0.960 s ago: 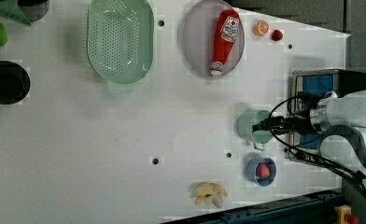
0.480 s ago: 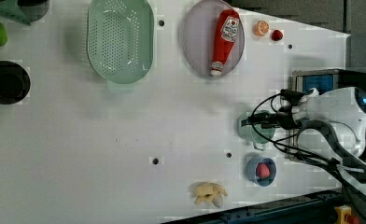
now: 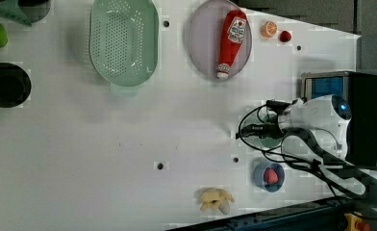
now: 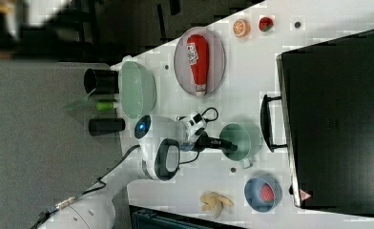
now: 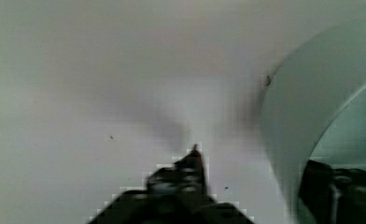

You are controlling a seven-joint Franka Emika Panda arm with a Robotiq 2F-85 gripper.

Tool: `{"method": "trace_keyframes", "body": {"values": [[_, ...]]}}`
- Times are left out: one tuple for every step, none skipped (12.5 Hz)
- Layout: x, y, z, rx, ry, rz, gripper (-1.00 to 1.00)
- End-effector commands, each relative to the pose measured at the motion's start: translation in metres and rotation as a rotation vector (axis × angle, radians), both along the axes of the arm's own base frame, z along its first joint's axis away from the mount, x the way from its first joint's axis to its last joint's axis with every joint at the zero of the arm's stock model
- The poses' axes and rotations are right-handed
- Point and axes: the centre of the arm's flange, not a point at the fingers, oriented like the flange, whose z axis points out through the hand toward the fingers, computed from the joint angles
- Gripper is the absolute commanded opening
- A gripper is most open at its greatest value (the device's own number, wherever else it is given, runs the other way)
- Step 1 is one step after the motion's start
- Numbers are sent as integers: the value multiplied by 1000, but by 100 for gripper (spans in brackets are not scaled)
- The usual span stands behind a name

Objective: Drag mug right to left.

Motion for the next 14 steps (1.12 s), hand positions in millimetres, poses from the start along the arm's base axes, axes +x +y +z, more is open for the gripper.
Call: {"method": "trace_keyframes", "body": {"values": [[19,8,30,12,-83,59,-29],[19,13,30,11,-85,60,-52],[20,19,30,8,-87,57,-65],[21,25,31,5,-94,54,-65],[22,32,32,6,-97,62,-65],[22,38,32,8,-98,75,-65],[22,45,33,10,-100,86,-65],[23,51,34,13,-102,98,-65],[22,60,34,18,-103,110,-65],[22,69,34,20,-103,116,-65],[21,78,33,17,-102,95,-65],[20,87,33,11,-102,59,-65],[19,97,33,7,-100,36,-65],[17,108,32,7,-99,25,-65]]}}
